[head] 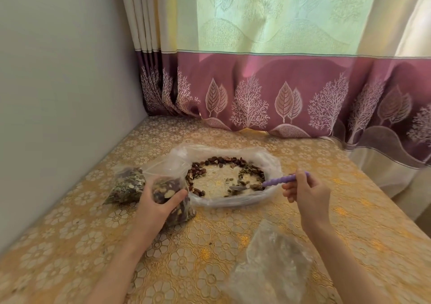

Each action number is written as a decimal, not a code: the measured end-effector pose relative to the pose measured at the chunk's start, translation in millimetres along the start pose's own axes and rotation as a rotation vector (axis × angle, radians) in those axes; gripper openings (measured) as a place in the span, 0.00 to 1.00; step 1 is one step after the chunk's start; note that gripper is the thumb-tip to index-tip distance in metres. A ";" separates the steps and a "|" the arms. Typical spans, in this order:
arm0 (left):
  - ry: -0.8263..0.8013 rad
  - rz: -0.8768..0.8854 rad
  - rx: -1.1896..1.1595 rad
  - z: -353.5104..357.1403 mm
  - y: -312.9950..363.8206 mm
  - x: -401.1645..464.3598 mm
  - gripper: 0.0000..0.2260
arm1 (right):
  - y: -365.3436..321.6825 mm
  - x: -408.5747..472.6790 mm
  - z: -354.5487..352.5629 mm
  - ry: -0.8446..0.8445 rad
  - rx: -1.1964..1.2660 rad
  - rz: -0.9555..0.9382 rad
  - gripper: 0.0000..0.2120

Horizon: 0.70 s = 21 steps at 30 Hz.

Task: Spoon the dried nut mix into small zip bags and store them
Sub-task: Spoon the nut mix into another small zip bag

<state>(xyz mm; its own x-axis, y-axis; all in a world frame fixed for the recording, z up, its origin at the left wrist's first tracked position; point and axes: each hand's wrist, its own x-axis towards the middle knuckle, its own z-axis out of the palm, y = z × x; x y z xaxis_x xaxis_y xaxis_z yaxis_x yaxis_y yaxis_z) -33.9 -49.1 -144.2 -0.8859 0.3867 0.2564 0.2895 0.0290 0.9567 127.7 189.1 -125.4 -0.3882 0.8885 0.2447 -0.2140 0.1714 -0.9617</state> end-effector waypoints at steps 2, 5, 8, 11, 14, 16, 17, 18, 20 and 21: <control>-0.006 -0.008 0.006 0.6 0.1 -0.7 0.24 | 1.8 1.6 -3.6 0.018 -0.030 -0.017 0.15; -0.008 -0.014 0.007 0.2 -0.6 -0.8 0.25 | 1.5 2.3 -7.6 0.071 -0.096 -0.063 0.16; -0.010 -0.018 0.015 0.5 -1.9 0.0 0.25 | -1.7 3.8 -11.3 0.155 -0.186 -0.148 0.15; -0.018 -0.026 0.023 -0.3 -3.9 1.4 0.29 | -4.4 3.0 -11.6 0.210 -0.254 -0.248 0.14; -0.017 -0.017 0.030 -0.6 -4.0 1.2 0.29 | -5.7 -2.3 -7.4 0.209 -0.284 -0.334 0.11; -0.013 -0.022 0.028 -0.7 -4.8 1.2 0.30 | -6.5 -5.9 -3.4 0.191 -0.301 -0.387 0.10; -0.014 -0.025 0.026 -0.7 -5.0 1.1 0.30 | -6.7 -6.9 -1.7 0.186 -0.306 -0.409 0.10; -0.015 -0.024 0.026 -0.8 -5.2 1.2 0.30 | -6.4 -7.2 -0.5 0.185 -0.311 -0.431 0.09; -0.019 -0.020 0.022 -0.3 -4.2 0.9 0.28 | -4.6 -8.1 0.9 0.177 -0.308 -0.463 0.09; -0.019 -0.018 0.019 0.2 -3.5 0.6 0.27 | -2.9 -8.6 1.4 0.170 -0.298 -0.468 0.09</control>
<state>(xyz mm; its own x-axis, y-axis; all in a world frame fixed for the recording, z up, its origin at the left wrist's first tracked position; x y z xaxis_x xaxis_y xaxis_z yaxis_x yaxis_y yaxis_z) -35.4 -48.8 -147.4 -0.8840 0.4033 0.2365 0.2808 0.0536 0.9583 130.4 180.3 -124.5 -0.1584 0.7412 0.6523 -0.0573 0.6526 -0.7555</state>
